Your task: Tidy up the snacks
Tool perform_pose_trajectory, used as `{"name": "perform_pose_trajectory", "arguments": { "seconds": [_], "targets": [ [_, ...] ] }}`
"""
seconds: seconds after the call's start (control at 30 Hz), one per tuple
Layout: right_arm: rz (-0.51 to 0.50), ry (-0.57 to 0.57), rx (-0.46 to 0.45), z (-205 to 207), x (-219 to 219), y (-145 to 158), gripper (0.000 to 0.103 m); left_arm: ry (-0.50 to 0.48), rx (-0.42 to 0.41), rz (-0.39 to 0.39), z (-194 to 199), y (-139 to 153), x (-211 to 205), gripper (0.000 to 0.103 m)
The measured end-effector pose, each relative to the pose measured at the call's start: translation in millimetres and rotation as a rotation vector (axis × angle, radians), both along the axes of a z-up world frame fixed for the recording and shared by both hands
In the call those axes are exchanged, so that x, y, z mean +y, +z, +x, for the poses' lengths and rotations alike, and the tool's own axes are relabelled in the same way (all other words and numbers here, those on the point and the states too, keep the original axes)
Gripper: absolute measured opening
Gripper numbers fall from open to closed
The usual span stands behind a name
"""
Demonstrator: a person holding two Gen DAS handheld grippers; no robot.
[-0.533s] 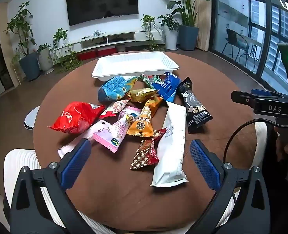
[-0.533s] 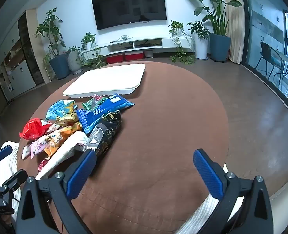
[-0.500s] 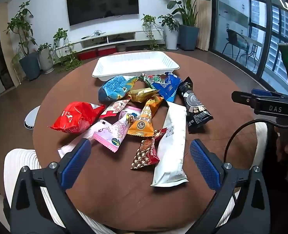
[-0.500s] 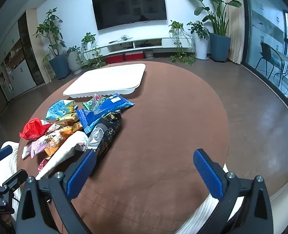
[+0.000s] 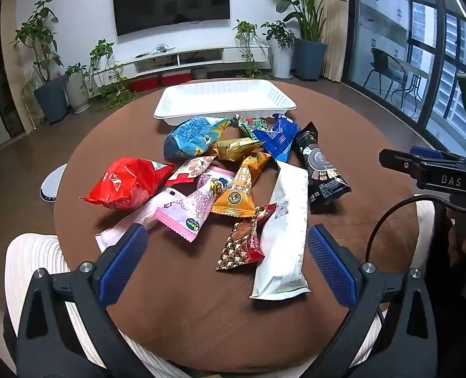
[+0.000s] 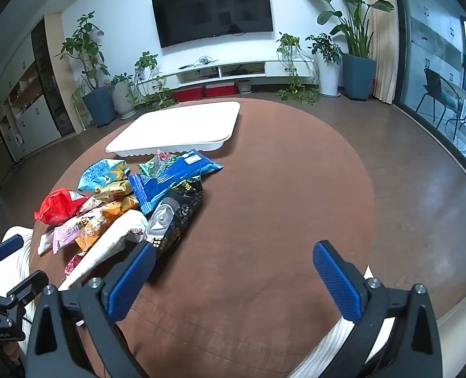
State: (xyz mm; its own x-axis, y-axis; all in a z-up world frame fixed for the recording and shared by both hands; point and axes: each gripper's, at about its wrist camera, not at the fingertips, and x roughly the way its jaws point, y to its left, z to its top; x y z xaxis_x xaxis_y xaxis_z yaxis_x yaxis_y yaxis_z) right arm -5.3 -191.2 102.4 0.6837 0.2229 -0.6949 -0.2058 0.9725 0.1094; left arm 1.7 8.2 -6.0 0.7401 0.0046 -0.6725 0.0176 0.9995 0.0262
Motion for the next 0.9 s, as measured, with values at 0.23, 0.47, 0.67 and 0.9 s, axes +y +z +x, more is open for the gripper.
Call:
{"name": "perform_pose_trajectory", "arguments": {
  "seconds": [0.23,0.47,0.67,0.9],
  "targets": [
    [-0.004,0.009,0.004,3,9,-4,0.102,0.015,0.004,-0.014,-1,2,5,0.103],
    [-0.001,0.017,0.004,2,12,-1,0.102,0.025,0.008,-0.018,0,3,7,0.103],
    [-0.003,0.024,0.007,4,16,-5,0.103,0.035,0.009,-0.029,0,3,10,0.103],
    [-0.004,0.033,0.006,4,19,-4,0.103,0.036,0.009,-0.029,0,2,11,0.103]
  ]
}}
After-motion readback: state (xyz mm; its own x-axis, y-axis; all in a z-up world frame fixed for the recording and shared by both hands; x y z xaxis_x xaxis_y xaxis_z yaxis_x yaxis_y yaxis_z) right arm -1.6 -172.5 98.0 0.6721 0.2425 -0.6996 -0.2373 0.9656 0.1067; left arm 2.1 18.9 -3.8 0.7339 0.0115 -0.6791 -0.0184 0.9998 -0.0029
